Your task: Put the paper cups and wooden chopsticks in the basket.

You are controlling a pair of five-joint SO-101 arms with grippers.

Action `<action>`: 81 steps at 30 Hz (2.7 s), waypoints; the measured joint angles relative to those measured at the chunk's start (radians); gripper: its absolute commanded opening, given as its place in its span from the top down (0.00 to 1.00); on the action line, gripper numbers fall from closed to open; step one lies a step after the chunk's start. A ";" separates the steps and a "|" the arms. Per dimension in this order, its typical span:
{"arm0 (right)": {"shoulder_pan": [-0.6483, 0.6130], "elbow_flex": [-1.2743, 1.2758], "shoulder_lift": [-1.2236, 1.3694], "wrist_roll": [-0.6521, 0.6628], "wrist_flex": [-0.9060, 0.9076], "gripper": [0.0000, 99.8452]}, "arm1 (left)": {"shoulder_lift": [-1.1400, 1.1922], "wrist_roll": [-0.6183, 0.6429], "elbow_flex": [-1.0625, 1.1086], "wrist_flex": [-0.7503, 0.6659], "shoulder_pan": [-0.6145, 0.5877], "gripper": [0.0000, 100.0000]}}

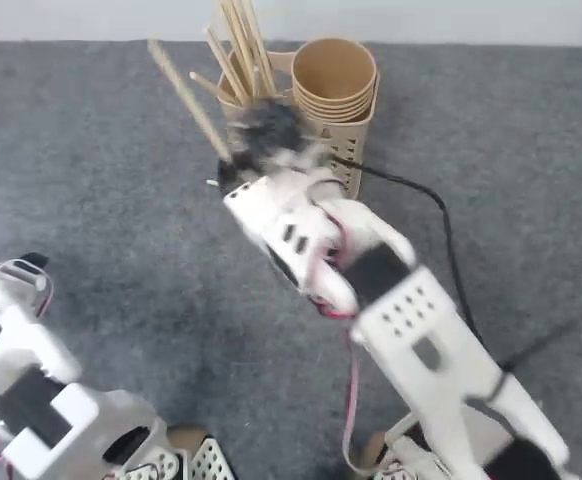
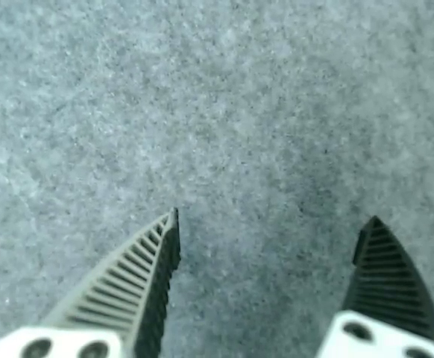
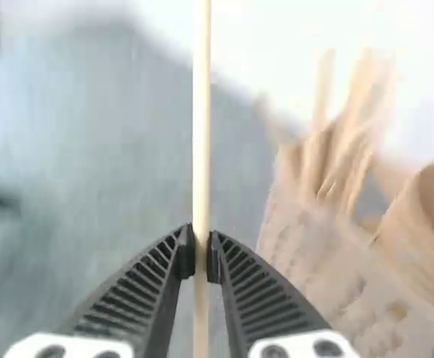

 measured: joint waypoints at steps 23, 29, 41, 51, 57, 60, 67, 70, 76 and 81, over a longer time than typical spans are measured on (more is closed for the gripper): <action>0.204 0.054 0.379 -0.026 -1.185 0.99 | 0.000 0.000 0.000 0.000 0.003 0.65; 0.252 -0.184 0.655 -0.150 -1.188 0.98 | 0.000 0.002 0.000 0.000 0.003 0.65; 0.288 -0.256 0.761 -0.193 -1.132 0.75 | 0.000 0.000 0.000 0.000 0.014 0.65; 0.249 0.060 0.239 -0.196 -0.977 0.88 | 0.000 0.000 0.000 0.000 0.017 0.65; 0.241 0.066 -0.195 -0.196 -0.370 0.88 | 0.000 0.000 0.000 0.000 0.017 0.65; 0.250 0.031 -0.308 -0.196 -0.064 0.88 | 0.000 0.000 0.000 0.000 0.017 0.65; 0.315 -0.041 -0.342 -0.199 0.509 0.88 | 0.000 0.000 0.000 0.000 0.017 0.65; 0.336 -0.035 -0.342 -0.199 0.638 0.88 | 0.000 0.000 0.000 0.000 0.017 0.65; 0.367 0.092 -0.273 -0.147 0.644 0.88 | 0.000 0.000 0.000 0.000 0.017 0.65; 0.367 0.207 -0.149 -0.037 0.531 0.88 | 0.000 0.000 0.000 0.000 0.017 0.65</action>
